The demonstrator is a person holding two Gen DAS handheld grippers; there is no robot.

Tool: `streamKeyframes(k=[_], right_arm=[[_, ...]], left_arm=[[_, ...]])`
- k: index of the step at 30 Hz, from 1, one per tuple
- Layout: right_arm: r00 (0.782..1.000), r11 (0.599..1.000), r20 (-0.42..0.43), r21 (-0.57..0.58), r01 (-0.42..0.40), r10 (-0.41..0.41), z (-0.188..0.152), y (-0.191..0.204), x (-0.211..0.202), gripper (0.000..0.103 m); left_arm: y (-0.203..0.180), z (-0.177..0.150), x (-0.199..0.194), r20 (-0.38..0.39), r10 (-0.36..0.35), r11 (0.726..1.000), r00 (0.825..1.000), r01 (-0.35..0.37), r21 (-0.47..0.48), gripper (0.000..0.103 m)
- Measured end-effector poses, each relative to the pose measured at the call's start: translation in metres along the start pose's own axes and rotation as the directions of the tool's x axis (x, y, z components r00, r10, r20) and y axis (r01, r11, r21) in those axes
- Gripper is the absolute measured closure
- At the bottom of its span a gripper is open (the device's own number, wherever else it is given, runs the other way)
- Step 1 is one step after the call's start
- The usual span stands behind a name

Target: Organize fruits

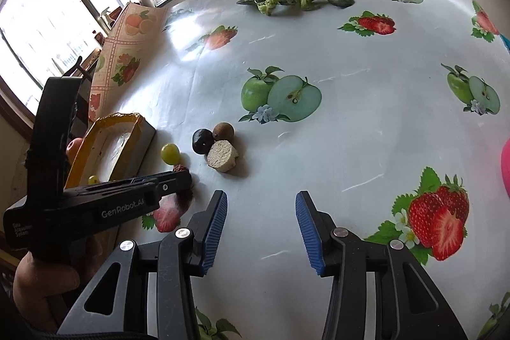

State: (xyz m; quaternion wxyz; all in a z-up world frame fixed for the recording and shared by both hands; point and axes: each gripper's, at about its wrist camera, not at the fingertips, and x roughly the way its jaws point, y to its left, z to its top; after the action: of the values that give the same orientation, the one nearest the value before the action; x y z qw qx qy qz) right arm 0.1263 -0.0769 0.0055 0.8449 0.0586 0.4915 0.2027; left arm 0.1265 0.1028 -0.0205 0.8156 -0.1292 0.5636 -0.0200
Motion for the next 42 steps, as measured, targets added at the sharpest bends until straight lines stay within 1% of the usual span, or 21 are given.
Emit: streamKeyframes(k=[4,8,9,10,11,12,13,18,26,29,34,42], right_arm=[[1.0,0.998,-0.01,-0.062,-0.014,0.014,0.013,0.021,0.026,0.057],[0.999,0.994,-0.038,-0.111,-0.005,0.001,0.027,0.037,0.054,0.057],[0.999,0.993,-0.048,-0.12,0.001,-0.007,0.029,0.039,0.061,0.058],[0.998,0.991,-0.055,-0.131,0.009,-0.016,0.03,0.042,0.066,0.064],[0.999,0.988,-0.046,-0.151,0.022,-0.029,0.031,0.045,0.067,0.069],[0.998,0.986,-0.058,-0.164,0.025,-0.035,0.031,0.048,0.069,0.072],[0.998,0.985,-0.059,-0.168,0.027,-0.037,0.03,0.049,0.068,0.072],[0.999,0.989,-0.04,-0.149,0.008,-0.014,0.02,0.051,0.043,0.073],[1.0,0.994,-0.01,-0.112,-0.019,0.018,-0.002,0.053,-0.01,0.073],[1.0,0.994,-0.013,-0.103,-0.025,0.024,-0.012,0.054,-0.023,0.073],[0.999,0.994,-0.022,-0.106,-0.037,0.035,-0.03,0.059,-0.045,0.073],[0.999,0.99,0.0,-0.135,-0.052,0.053,-0.045,0.078,-0.075,0.073]], left_arm=[[0.013,-0.014,-0.015,0.001,-0.016,0.999,1.0,0.016,-0.029,0.086],[0.017,-0.025,-0.027,-0.001,-0.035,0.998,0.999,0.035,-0.05,0.086],[0.017,-0.027,-0.029,-0.002,-0.036,0.998,0.999,0.035,-0.05,0.086],[0.017,-0.029,-0.03,-0.003,-0.036,0.998,0.999,0.036,-0.05,0.086],[0.016,-0.03,-0.031,-0.005,-0.037,0.998,0.999,0.037,-0.05,0.086],[0.016,-0.031,-0.032,-0.008,-0.039,0.998,0.999,0.039,-0.052,0.086],[0.016,-0.032,-0.033,-0.008,-0.042,0.998,0.999,0.042,-0.053,0.086],[0.011,-0.037,-0.045,0.008,-0.049,0.998,0.999,0.049,-0.043,0.086],[0.002,-0.048,-0.07,0.04,-0.033,0.999,0.999,0.033,-0.016,0.086],[0.0,-0.052,-0.08,0.054,-0.03,0.999,0.998,0.031,-0.015,0.086],[-0.004,-0.058,-0.098,0.079,-0.018,1.0,0.997,0.017,0.008,0.086],[-0.004,-0.07,-0.123,0.119,0.003,1.0,0.993,-0.006,0.027,0.086]])
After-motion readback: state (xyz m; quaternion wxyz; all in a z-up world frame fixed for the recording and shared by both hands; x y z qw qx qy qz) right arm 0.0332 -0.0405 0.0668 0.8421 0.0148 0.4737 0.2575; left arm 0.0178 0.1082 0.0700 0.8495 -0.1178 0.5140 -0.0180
